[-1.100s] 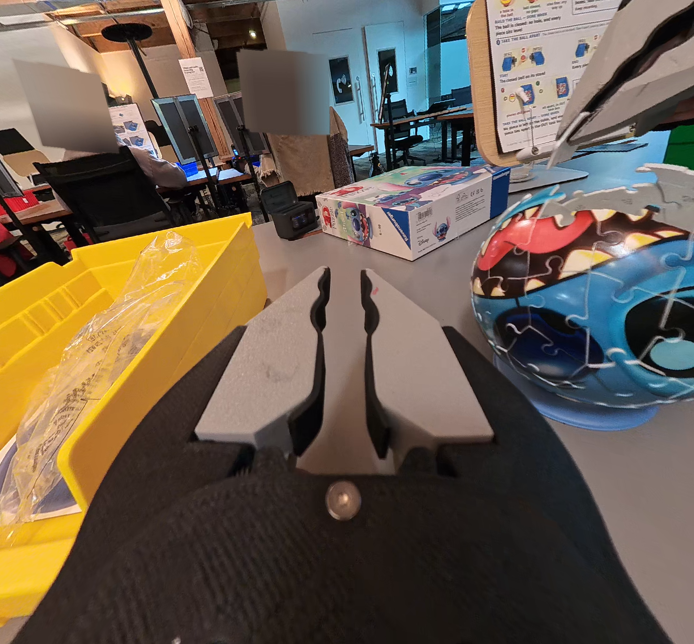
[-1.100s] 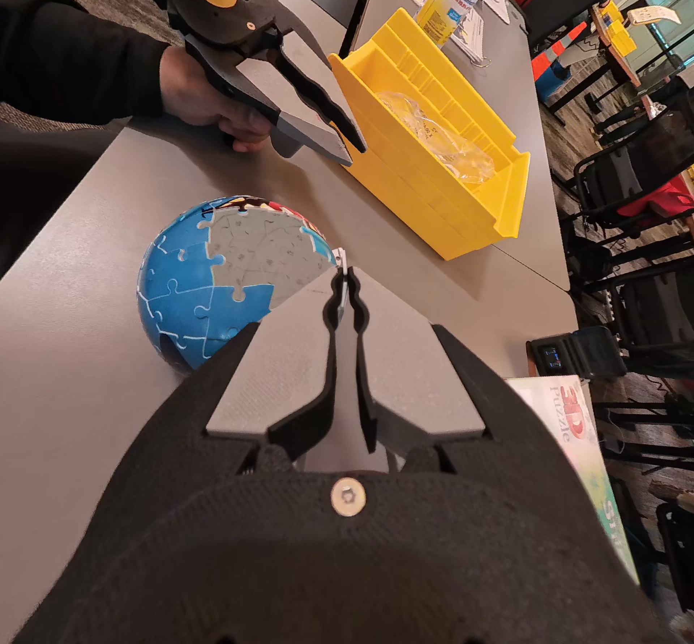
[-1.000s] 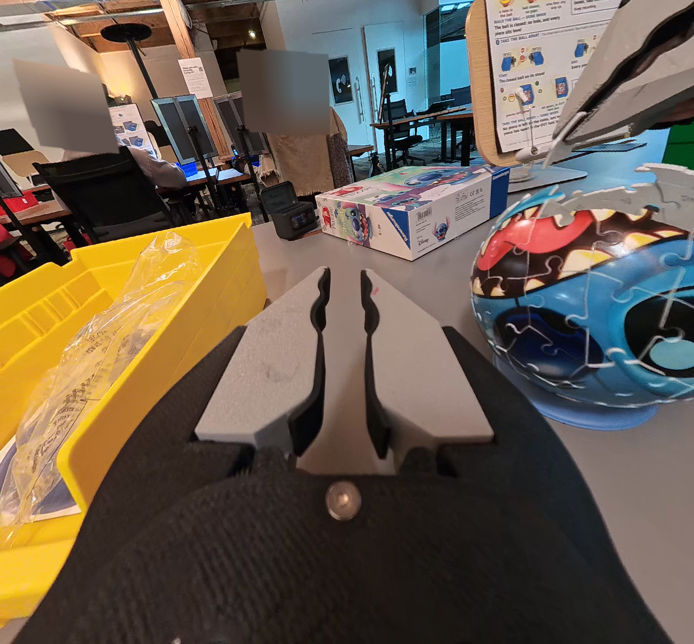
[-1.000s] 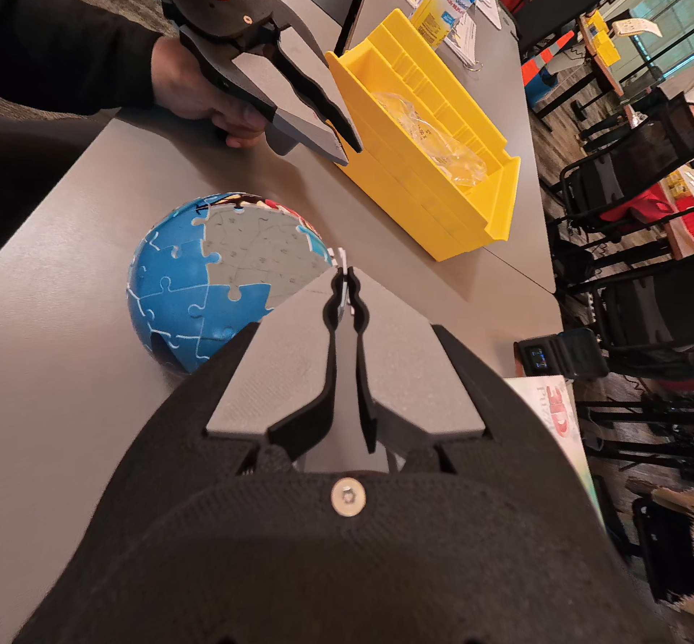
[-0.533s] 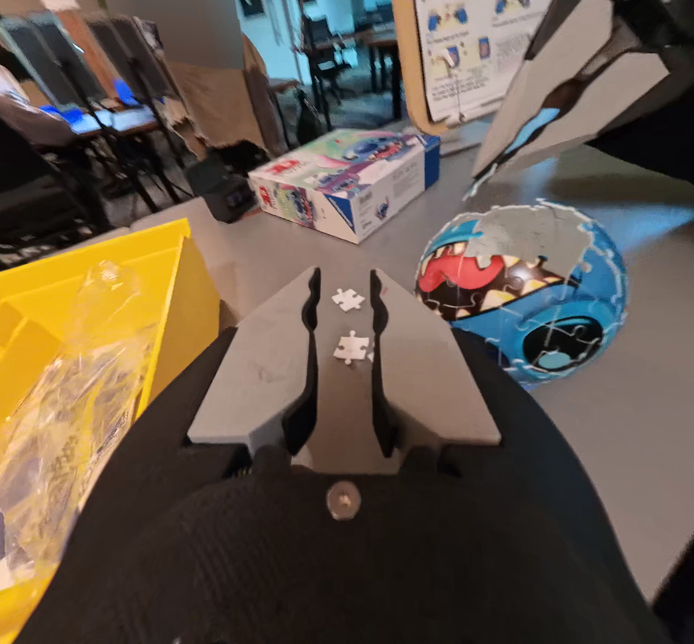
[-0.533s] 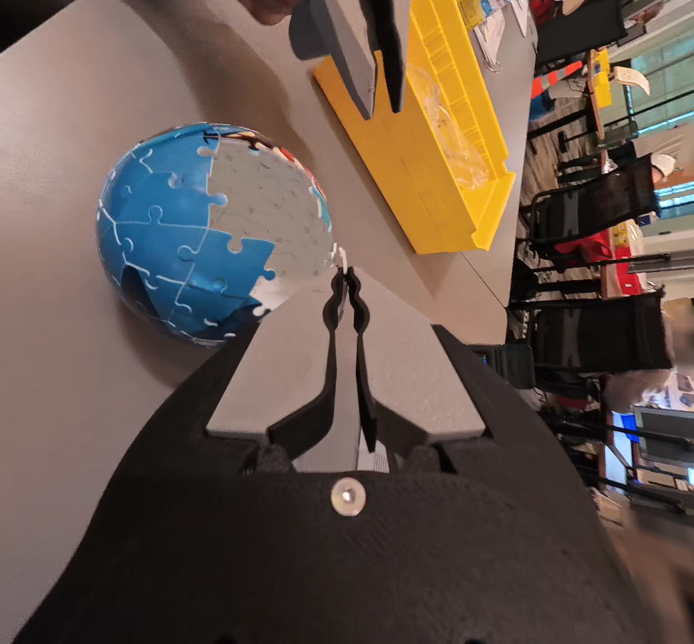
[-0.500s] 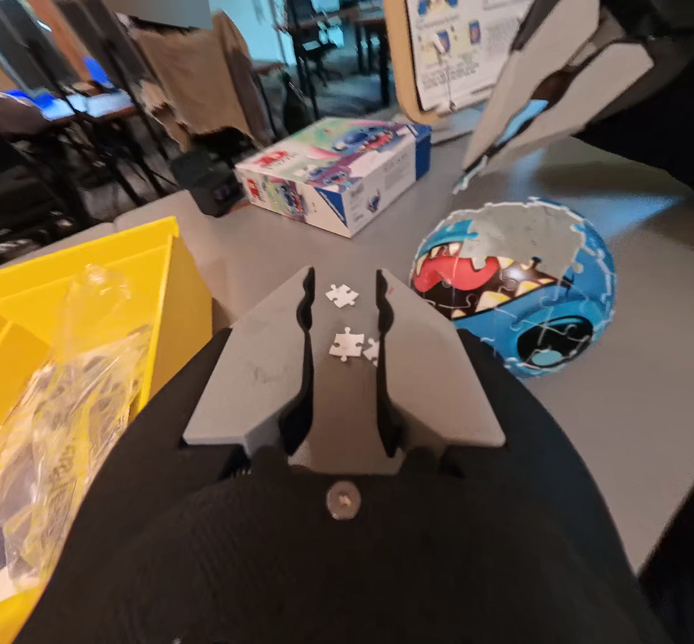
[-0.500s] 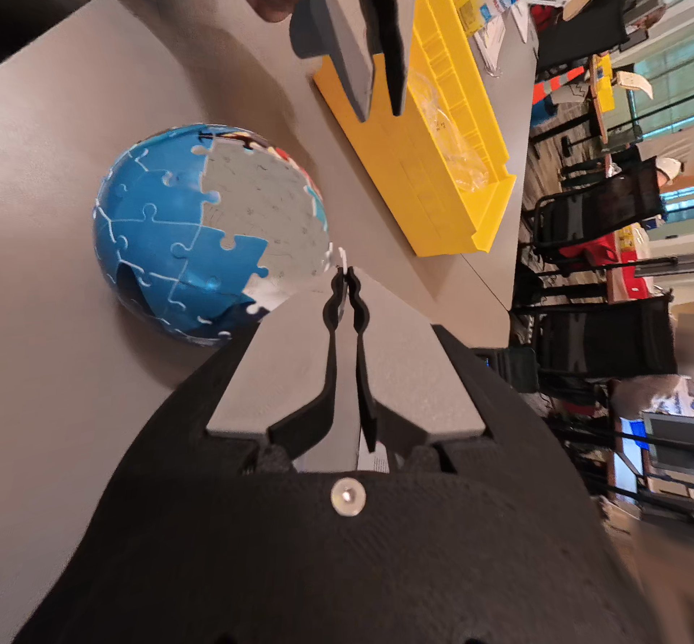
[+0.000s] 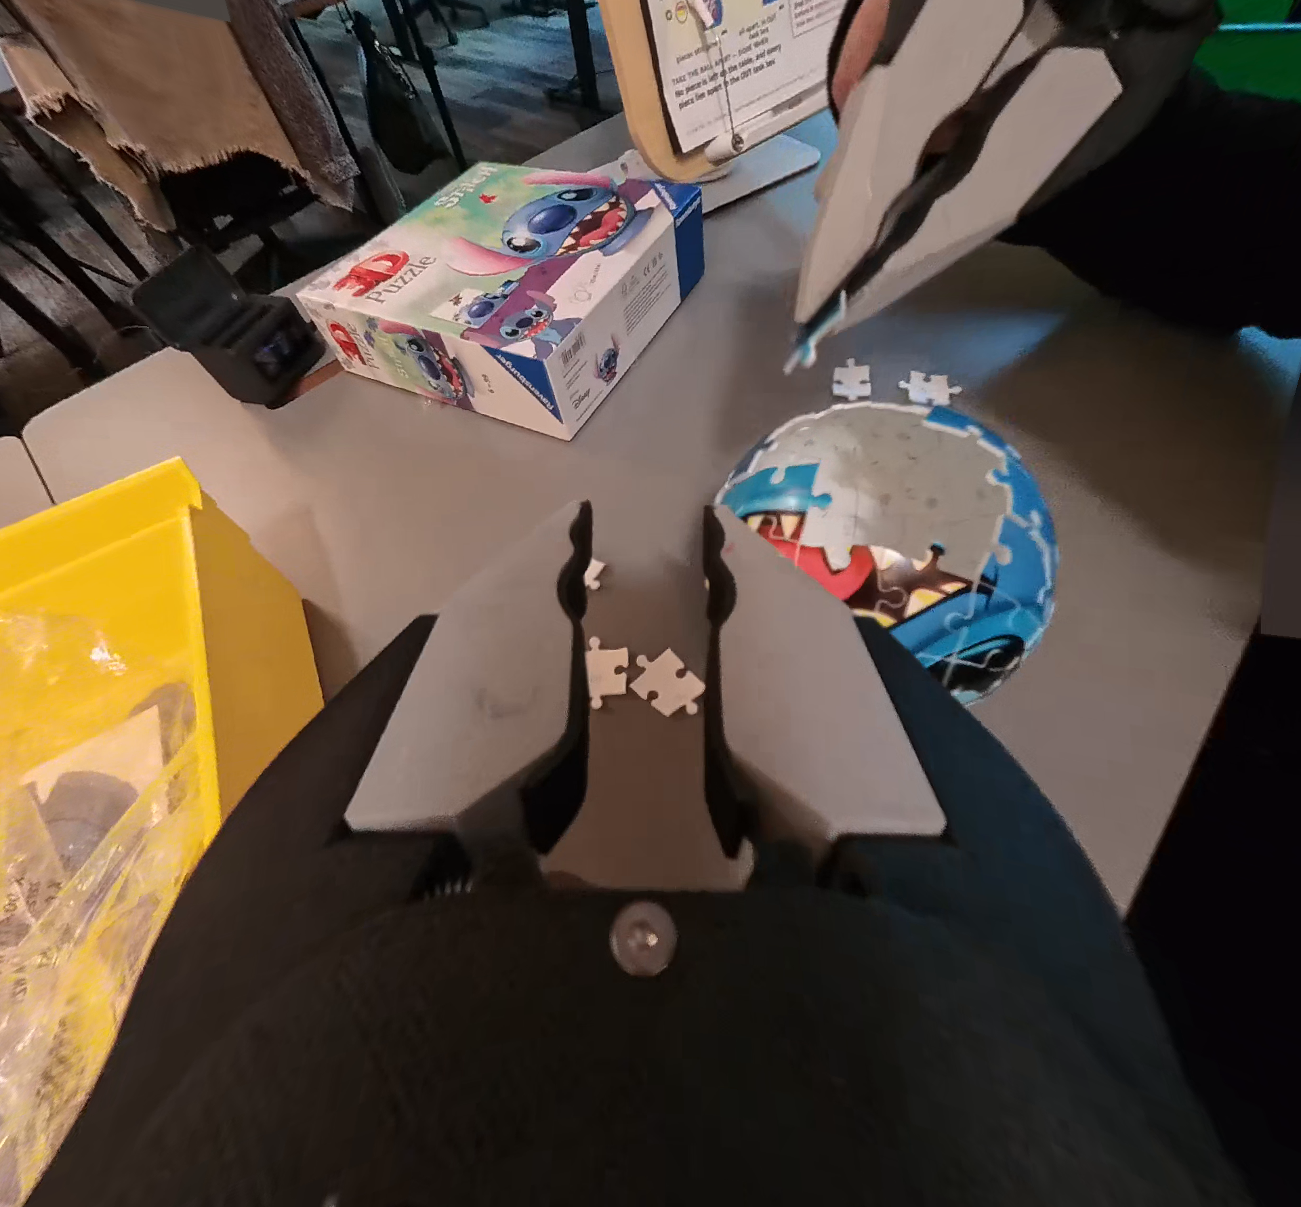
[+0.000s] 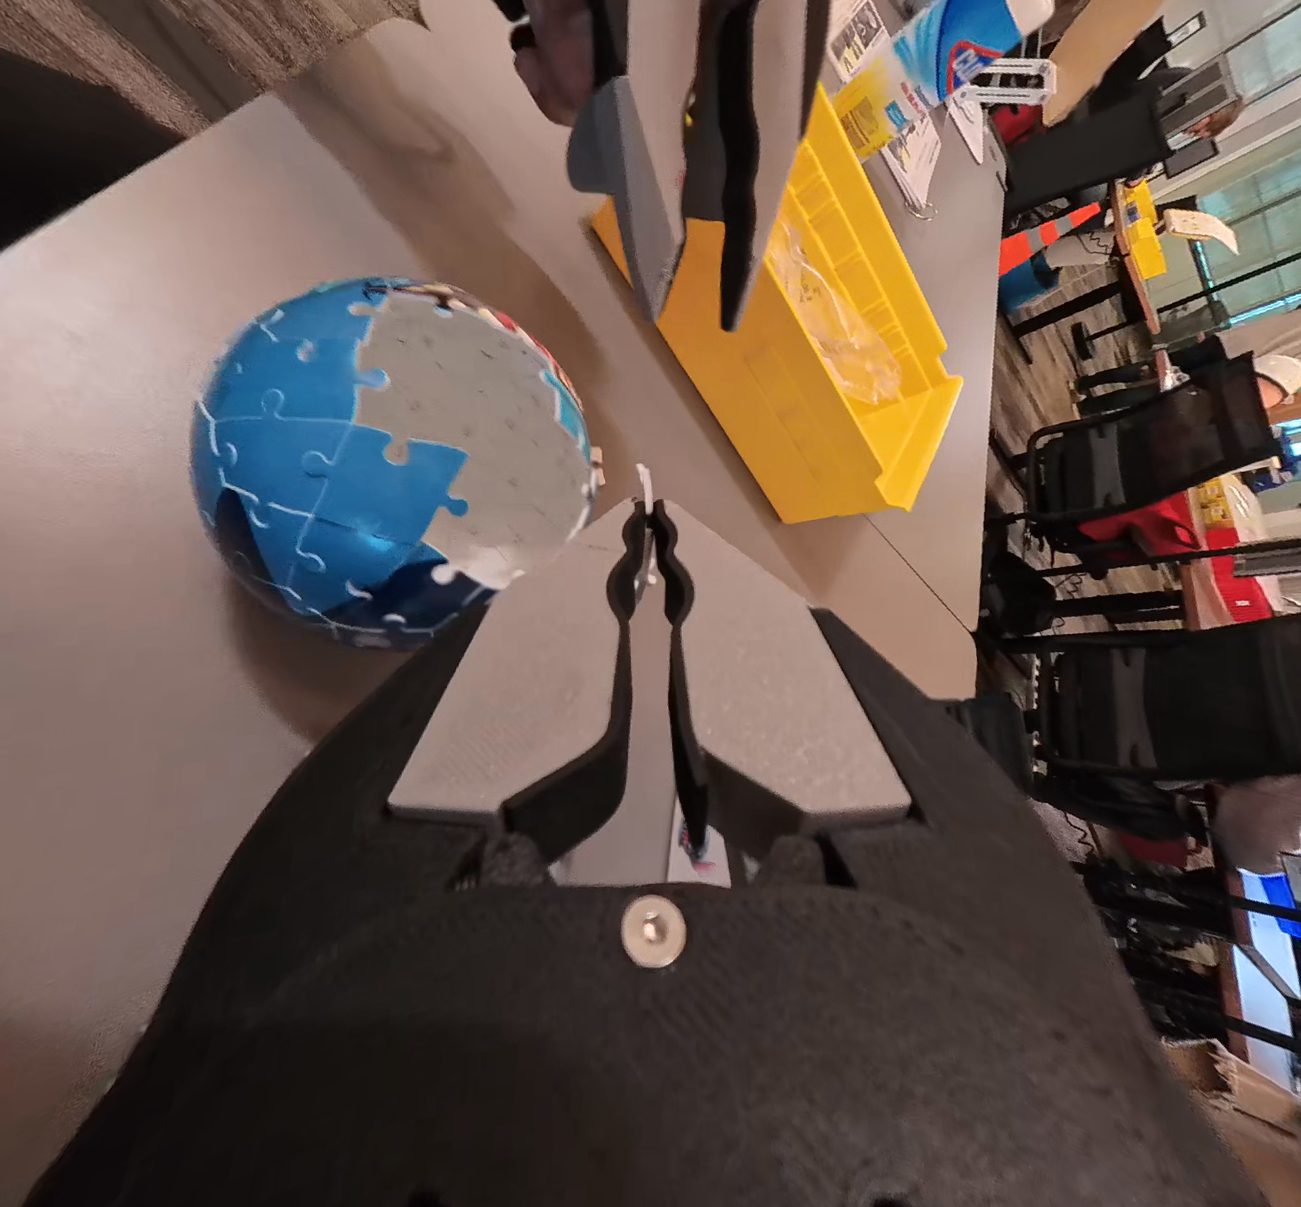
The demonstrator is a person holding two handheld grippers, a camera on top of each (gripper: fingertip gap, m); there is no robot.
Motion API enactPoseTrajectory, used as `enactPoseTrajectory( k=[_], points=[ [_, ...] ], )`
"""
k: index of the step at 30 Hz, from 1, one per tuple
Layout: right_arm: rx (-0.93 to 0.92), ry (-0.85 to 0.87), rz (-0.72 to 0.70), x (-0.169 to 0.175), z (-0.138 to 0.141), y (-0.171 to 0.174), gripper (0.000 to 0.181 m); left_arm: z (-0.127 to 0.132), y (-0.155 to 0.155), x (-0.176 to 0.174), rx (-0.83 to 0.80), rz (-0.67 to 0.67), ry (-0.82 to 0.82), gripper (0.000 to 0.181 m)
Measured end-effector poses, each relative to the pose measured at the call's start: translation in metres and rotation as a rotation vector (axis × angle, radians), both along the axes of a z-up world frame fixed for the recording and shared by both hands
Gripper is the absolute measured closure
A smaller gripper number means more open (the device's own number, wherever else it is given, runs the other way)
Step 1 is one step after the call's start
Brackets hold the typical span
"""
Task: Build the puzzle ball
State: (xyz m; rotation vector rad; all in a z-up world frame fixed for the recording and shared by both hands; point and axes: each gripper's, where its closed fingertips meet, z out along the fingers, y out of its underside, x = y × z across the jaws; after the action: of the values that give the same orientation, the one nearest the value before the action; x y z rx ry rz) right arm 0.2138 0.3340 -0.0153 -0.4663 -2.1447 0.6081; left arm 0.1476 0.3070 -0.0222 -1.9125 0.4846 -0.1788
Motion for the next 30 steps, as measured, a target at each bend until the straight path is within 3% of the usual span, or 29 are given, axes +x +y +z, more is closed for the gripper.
enactPoseTrajectory(
  k=[4,9,13,17,22,30],
  points=[
    [0.044,-0.018,-0.013,-0.001,-0.009,-0.011,0.181,0.002,-0.006,0.014,-0.059,-0.049,-0.051,0.151],
    [-0.031,-0.061,-0.041,-0.002,-0.012,-0.012,0.181,-0.001,-0.027,0.040,-0.155,-0.246,-0.072,0.147],
    [-0.045,-0.059,-0.068,-0.003,-0.006,-0.009,0.181,0.001,-0.015,0.039,-0.250,-0.171,-0.078,0.143],
    [-0.004,-0.048,-0.054,0.000,-0.006,-0.011,0.181,-0.004,-0.005,0.046,-0.298,-0.101,0.086,0.144],
    [0.064,-0.001,0.017,0.003,-0.009,-0.020,0.181,-0.008,-0.006,0.056,-0.340,-0.100,0.177,0.145],
    [0.223,0.036,0.005,-0.004,-0.023,-0.016,0.181,-0.019,-0.002,0.055,-0.374,-0.049,0.277,0.146]
  ],
)
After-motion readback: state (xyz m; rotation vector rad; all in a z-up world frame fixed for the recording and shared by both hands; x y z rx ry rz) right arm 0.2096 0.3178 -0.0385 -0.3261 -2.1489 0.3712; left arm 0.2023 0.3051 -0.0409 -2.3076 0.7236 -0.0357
